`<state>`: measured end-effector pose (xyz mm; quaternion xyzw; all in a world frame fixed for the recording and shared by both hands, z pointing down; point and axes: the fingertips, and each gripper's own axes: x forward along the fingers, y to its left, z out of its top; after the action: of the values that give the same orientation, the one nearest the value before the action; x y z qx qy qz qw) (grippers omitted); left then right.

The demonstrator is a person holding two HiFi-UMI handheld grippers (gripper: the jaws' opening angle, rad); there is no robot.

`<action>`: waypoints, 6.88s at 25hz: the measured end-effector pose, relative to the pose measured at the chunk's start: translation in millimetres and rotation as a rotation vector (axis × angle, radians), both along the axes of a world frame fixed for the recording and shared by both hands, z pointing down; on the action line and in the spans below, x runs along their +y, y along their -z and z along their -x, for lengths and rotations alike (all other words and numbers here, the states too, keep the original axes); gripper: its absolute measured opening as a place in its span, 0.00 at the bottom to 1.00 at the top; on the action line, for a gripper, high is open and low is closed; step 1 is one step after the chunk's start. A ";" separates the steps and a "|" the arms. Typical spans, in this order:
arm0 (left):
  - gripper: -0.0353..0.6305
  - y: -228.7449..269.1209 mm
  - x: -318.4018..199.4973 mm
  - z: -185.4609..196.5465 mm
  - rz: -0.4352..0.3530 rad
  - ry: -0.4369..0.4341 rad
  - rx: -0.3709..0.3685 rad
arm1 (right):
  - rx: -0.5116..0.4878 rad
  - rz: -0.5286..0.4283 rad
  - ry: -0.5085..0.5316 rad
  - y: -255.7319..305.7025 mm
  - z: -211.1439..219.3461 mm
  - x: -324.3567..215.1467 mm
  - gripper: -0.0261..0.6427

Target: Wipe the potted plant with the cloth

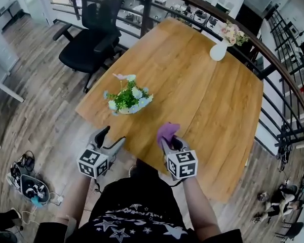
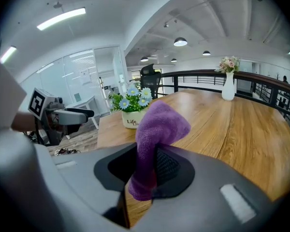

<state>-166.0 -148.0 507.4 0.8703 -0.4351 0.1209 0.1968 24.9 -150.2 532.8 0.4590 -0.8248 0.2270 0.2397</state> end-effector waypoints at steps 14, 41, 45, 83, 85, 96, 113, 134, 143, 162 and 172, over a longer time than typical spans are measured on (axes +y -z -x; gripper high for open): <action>0.71 -41.2 -44.1 7.0 0.041 -0.096 -0.153 | 0.019 0.039 -0.030 -19.8 0.9 -46.6 0.17; 0.67 -81.1 -134.3 -3.3 -0.018 -0.285 -0.307 | 0.193 -0.091 0.337 -51.5 78.1 -142.6 0.17; 0.62 -80.1 -136.4 -1.8 -0.026 -0.276 -0.314 | 0.167 -0.080 0.346 -53.7 86.3 -142.8 0.17; 0.52 -80.7 -125.3 -27.4 0.000 -0.042 -0.314 | 0.128 -0.052 0.504 -62.1 128.7 -80.3 0.17; 0.52 -81.0 -120.9 -27.6 0.007 -0.060 -0.300 | 0.115 -0.048 0.473 -61.5 126.5 -79.1 0.17; 0.71 -73.9 -112.9 2.2 0.004 -0.306 -0.236 | 0.078 -0.012 0.353 -61.2 90.6 -88.0 0.17; 0.85 -75.3 -158.2 -11.3 -0.091 -1.018 -0.481 | 0.019 0.043 0.331 -63.8 86.4 -92.6 0.17; 0.97 -114.7 -157.9 -48.4 -0.189 -1.359 -0.595 | -0.012 0.080 0.334 -70.0 84.6 -98.5 0.17; 0.97 -110.1 -153.9 -64.1 -0.143 -1.173 -0.551 | 0.020 0.015 0.228 -58.7 66.5 -115.2 0.17; 0.97 -113.8 -159.6 -82.1 0.022 -0.582 -0.498 | 0.037 0.038 0.259 -63.3 74.1 -92.1 0.17; 0.97 -113.2 -149.6 -91.2 0.057 -0.339 -0.465 | 0.104 0.037 0.233 -63.4 61.2 -80.3 0.17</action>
<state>-74.8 -297.5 620.6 0.8736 -0.3133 0.3604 0.0932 -36.3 -230.5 596.2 0.3667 -0.8548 0.1884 0.3153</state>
